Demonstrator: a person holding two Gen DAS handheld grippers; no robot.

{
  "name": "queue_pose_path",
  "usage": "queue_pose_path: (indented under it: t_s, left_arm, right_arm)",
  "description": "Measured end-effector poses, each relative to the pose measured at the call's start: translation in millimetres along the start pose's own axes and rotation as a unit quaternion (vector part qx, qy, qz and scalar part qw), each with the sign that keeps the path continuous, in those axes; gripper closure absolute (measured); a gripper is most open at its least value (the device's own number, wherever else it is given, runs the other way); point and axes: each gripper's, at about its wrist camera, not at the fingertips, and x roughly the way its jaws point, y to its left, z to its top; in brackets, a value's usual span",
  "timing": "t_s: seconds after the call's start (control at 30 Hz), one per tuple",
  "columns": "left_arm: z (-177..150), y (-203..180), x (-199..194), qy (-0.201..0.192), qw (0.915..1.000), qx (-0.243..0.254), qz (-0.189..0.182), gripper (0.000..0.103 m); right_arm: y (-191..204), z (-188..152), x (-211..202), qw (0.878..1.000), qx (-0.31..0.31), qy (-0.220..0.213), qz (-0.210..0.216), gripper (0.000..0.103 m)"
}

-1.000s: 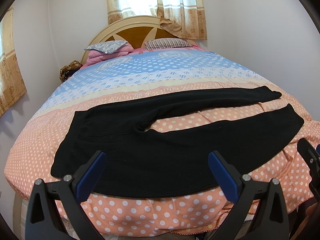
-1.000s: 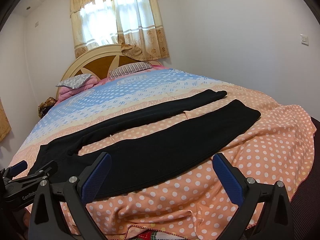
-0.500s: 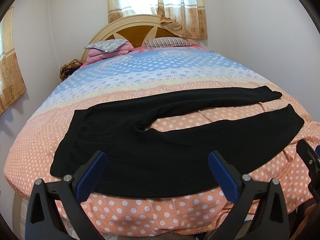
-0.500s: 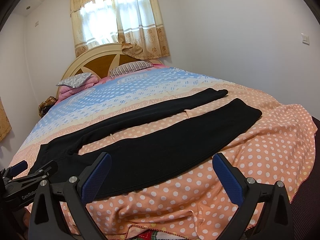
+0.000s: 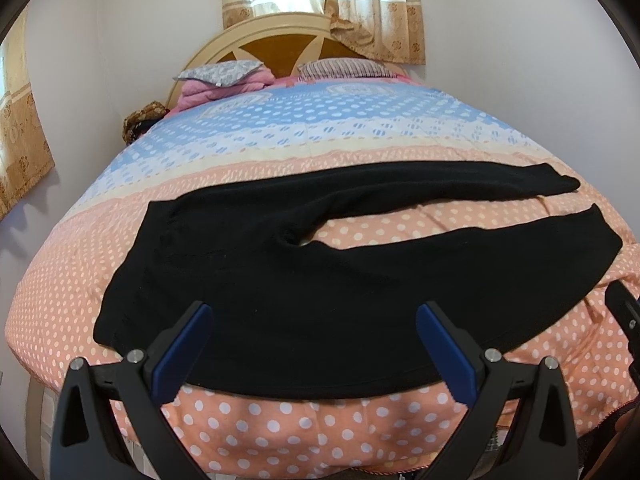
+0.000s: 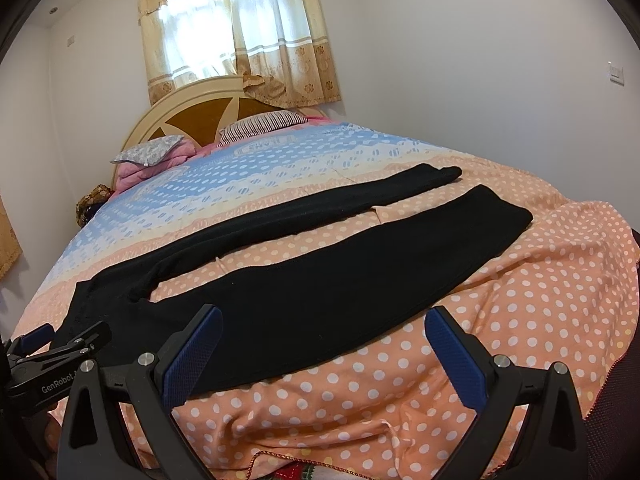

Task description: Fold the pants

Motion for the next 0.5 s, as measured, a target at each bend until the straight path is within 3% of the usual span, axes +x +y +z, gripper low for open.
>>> queue_pose_path:
  t_s: [0.23,0.5]
  left_arm:
    - [10.9,37.0,33.3,-0.014,0.9994,-0.032,-0.005,0.0]
    - [63.4,150.1,70.6,0.012,0.9942,-0.068,0.083,0.001]
  right_arm:
    - [8.4,8.8,29.3,1.0,-0.023,0.019,0.008,0.001]
    - [33.8,35.9,80.6,0.997,-0.05,0.044,0.043,0.002]
